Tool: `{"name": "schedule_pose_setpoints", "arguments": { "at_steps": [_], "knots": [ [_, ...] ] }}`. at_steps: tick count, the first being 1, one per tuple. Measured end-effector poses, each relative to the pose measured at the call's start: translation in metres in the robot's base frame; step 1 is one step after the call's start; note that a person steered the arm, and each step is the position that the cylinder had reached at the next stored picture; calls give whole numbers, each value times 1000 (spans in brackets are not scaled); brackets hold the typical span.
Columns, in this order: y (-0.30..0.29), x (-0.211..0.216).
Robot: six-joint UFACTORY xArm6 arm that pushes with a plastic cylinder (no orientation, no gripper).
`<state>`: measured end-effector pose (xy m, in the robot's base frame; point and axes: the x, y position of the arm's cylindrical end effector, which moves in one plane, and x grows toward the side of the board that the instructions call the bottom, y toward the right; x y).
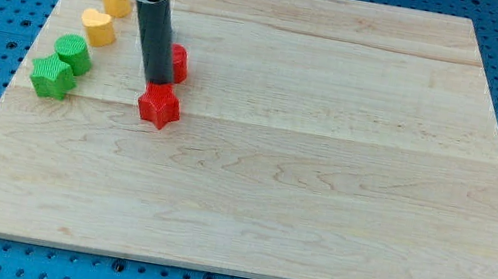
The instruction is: Separate the blue triangle from the blue cube
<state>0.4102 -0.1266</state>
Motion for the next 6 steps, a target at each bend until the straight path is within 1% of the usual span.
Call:
{"name": "schedule_pose_setpoints", "arguments": {
  "at_steps": [1, 2, 3, 4, 5, 6],
  "knots": [
    [-32, -22],
    [-36, -75],
    [0, -95],
    [11, -91],
    [21, -73],
    [48, -71]
  ]
}}
